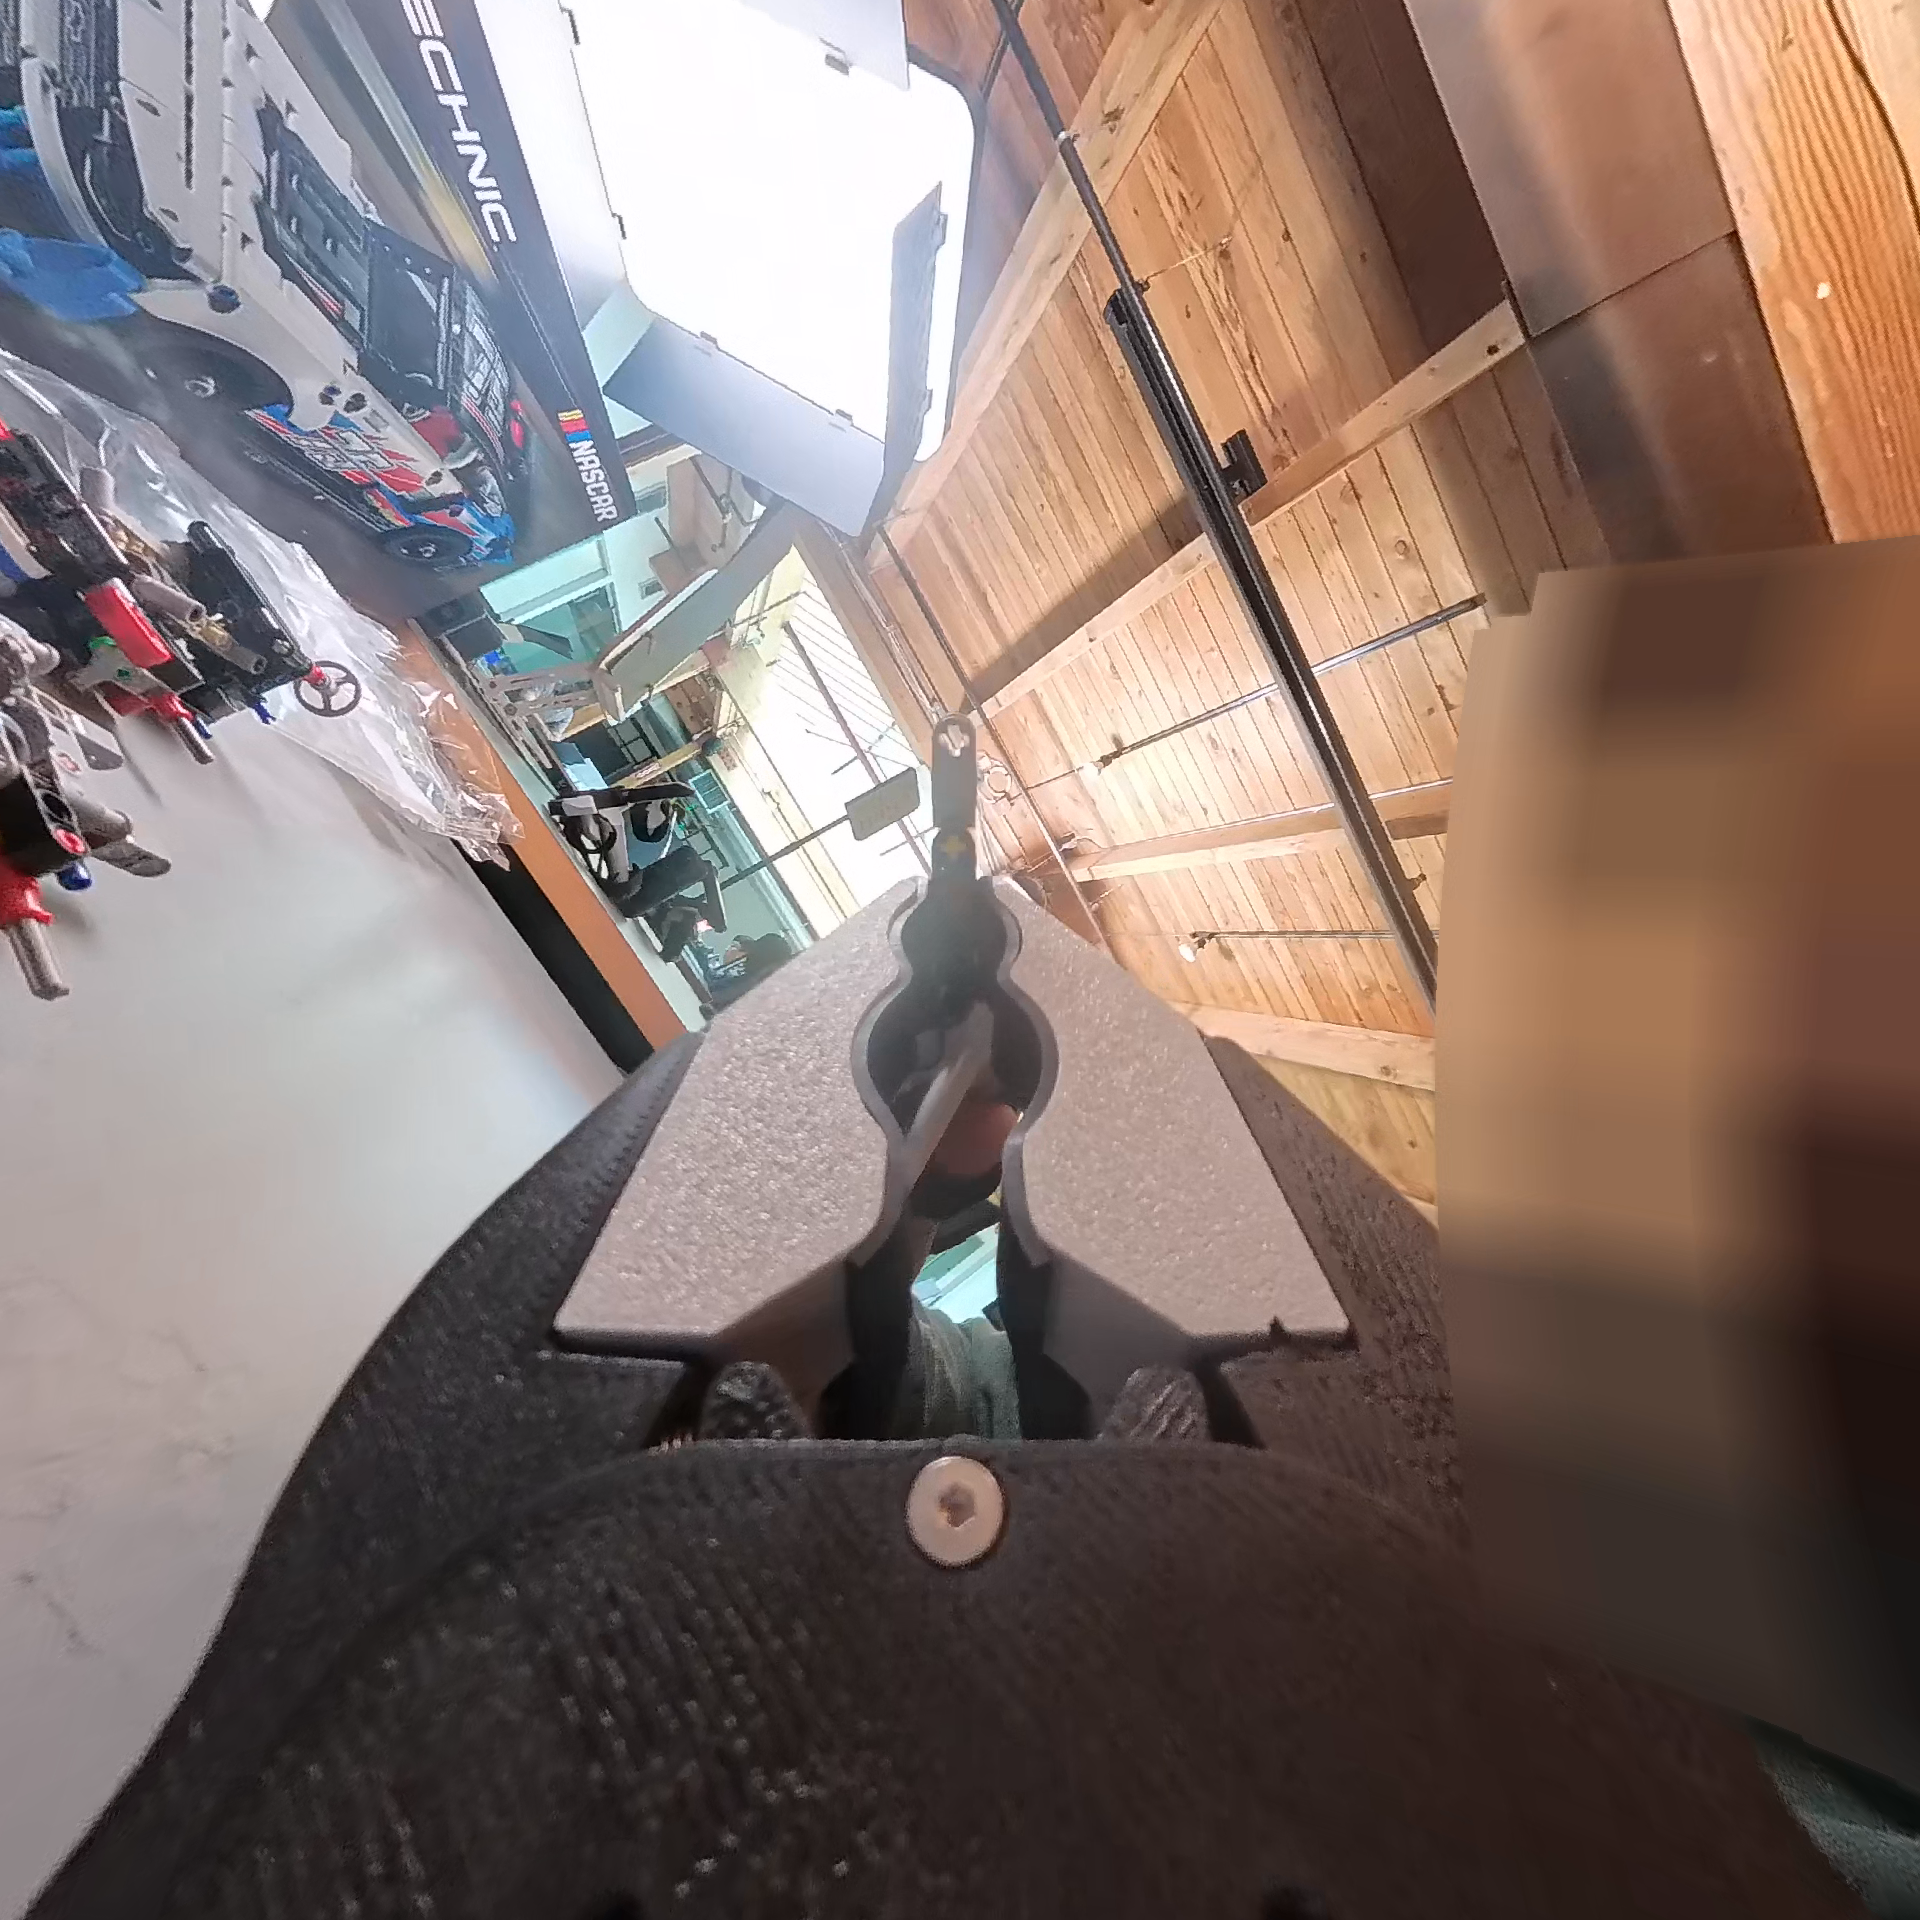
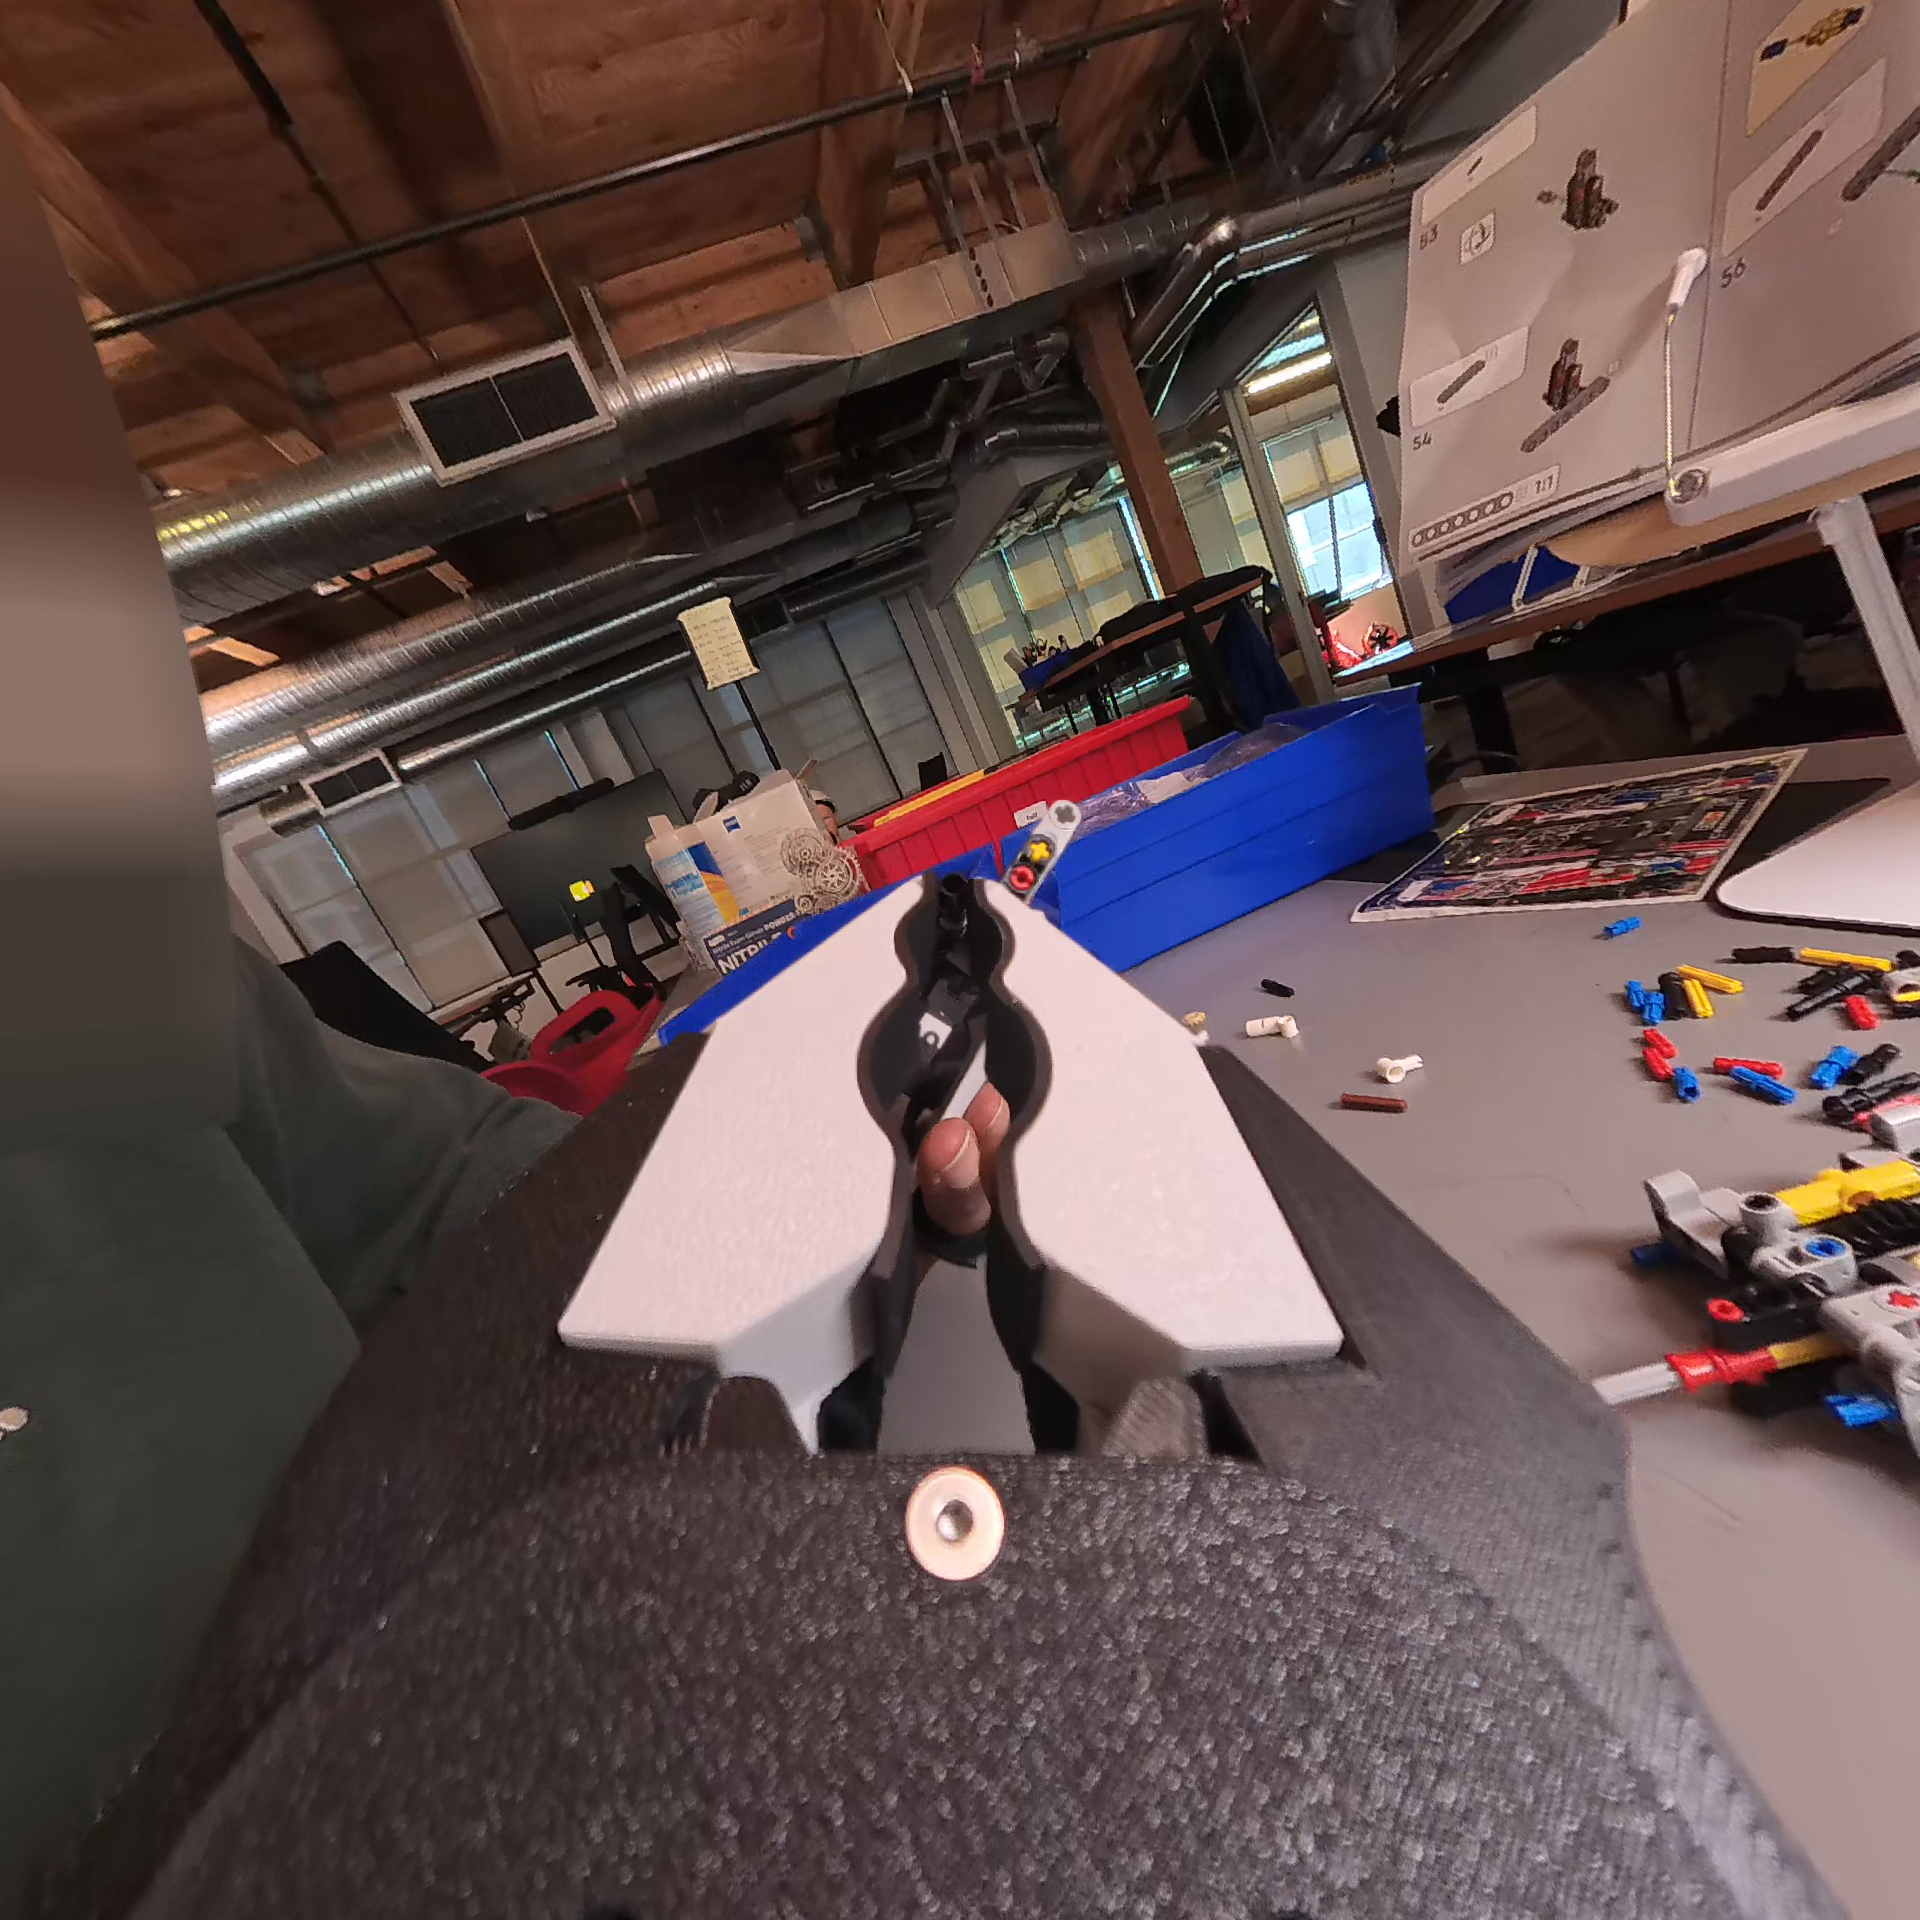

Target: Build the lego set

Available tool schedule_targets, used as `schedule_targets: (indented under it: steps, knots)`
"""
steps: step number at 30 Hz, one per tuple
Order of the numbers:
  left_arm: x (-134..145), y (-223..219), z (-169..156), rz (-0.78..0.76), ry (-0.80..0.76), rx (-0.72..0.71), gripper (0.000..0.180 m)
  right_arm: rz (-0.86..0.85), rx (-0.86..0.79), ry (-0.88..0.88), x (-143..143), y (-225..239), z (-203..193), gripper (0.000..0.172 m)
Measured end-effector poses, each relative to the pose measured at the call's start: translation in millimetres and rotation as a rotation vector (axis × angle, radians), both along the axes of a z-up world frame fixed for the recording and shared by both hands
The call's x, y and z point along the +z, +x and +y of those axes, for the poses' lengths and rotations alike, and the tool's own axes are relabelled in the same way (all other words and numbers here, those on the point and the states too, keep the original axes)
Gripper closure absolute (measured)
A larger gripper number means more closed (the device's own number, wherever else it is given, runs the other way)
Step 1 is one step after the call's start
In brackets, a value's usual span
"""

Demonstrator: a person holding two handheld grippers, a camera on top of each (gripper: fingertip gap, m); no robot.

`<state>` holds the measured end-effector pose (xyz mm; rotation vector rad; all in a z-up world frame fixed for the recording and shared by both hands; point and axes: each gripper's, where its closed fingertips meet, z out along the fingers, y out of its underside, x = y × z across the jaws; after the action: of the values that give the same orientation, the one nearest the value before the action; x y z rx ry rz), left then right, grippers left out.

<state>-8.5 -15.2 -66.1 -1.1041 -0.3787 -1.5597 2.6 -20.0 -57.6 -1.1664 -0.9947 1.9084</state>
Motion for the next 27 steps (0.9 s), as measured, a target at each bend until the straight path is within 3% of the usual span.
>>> schedule_targets:
  steps: [5,16,27]
  knots:
    - [-5,0,2,0.024,-0.016,-0.003,0.175,-0.015,0.013,0.026,-4,0,2,0.168]
    - [-16,13,3,-0.008,-0.070,-0.106,0.175,-0.072,0.059,0.372,-20,8,3,0.168]
    - [-25,23,4,-0.030,-0.115,-0.186,0.175,-0.094,0.135,0.512,-28,19,-2,0.168]
